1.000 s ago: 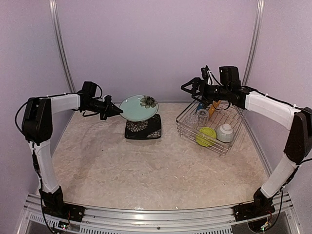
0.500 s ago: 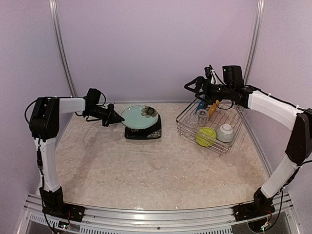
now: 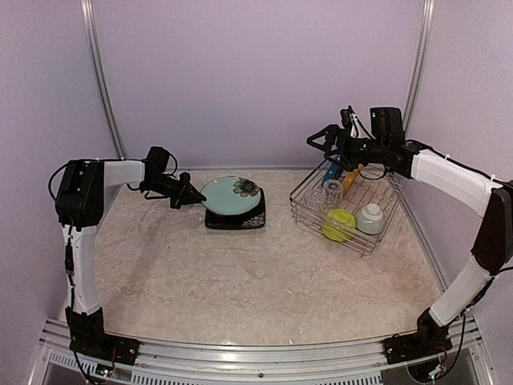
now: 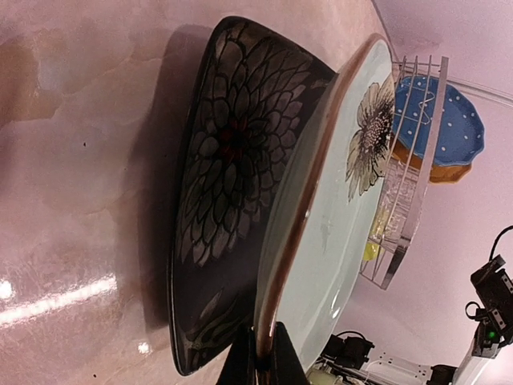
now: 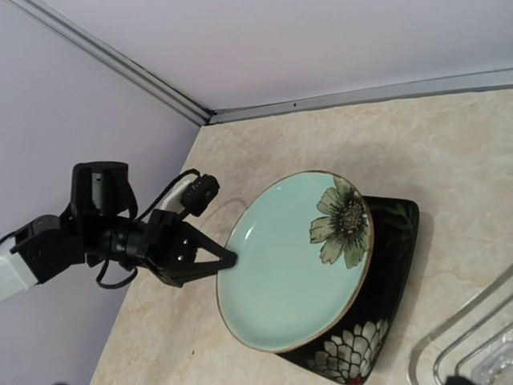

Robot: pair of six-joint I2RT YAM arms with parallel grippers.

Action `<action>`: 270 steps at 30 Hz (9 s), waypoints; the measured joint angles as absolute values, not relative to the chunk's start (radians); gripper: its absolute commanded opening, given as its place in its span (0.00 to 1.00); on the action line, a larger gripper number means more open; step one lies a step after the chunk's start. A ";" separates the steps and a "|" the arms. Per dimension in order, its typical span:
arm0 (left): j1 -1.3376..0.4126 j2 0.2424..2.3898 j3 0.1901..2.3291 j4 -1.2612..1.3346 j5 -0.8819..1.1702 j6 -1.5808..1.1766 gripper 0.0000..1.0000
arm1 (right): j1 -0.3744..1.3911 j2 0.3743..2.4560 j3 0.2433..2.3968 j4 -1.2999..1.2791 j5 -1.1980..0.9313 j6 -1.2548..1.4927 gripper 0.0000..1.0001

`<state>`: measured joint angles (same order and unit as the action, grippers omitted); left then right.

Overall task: Unload the mixed dishes from the dish rack
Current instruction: Place the plate on the plate, then grab the plate from the dish rack, then pass from the right arm to the left

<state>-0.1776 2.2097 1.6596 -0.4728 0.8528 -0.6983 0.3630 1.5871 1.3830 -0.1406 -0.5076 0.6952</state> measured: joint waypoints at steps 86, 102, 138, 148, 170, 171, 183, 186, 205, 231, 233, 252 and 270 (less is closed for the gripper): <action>-0.167 1.467 1.409 -0.317 -0.139 -0.529 0.99 | 0.175 1.703 1.590 -0.458 0.096 0.669 0.99; -0.148 1.427 1.402 -0.340 -0.212 -0.533 0.99 | 0.128 1.968 1.754 -0.522 0.003 0.786 0.82; -0.151 1.480 1.413 -0.352 -0.252 -0.561 0.99 | 0.109 2.066 1.847 -0.607 -0.022 0.856 0.24; -0.165 1.508 1.431 -0.352 -0.251 -0.561 0.99 | 0.109 2.070 1.908 -0.705 0.012 0.826 0.24; -0.176 1.533 1.432 -0.348 -0.242 -0.561 0.99 | 0.162 2.075 2.131 -0.874 0.216 0.698 0.18; -0.179 1.534 1.432 -0.347 -0.241 -0.561 0.99 | 0.162 2.075 2.131 -0.875 0.222 0.695 0.18; -0.194 1.547 1.442 -0.345 -0.211 -0.560 0.99 | 0.168 1.995 2.106 -0.934 0.278 0.676 0.16; -0.196 1.548 1.449 -0.342 -0.205 -0.560 0.99 | 0.168 1.951 2.086 -0.938 0.293 0.674 0.16; -0.218 1.560 1.487 -0.338 0.068 -0.464 0.99 | 0.168 1.639 1.812 -0.861 0.059 0.522 0.00; -0.420 1.651 1.568 -0.256 0.552 -0.395 0.92 | 0.294 1.479 1.514 -0.343 -0.558 0.512 0.00; -0.428 1.668 1.580 -0.260 0.583 -0.409 0.89 | 0.316 1.490 1.505 -0.300 -0.596 0.525 0.00; -0.466 1.809 1.640 -0.254 0.716 -0.571 0.61 | 0.437 1.622 1.485 -0.084 -0.742 0.636 0.00; -0.467 1.868 1.711 -0.206 0.734 -0.594 0.31 | 0.450 1.623 1.416 0.066 -0.805 0.751 0.00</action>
<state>-0.4671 1.8679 1.7111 -0.2062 0.7341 -0.5941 0.4496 1.6234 1.4162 0.0658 -0.8055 0.7509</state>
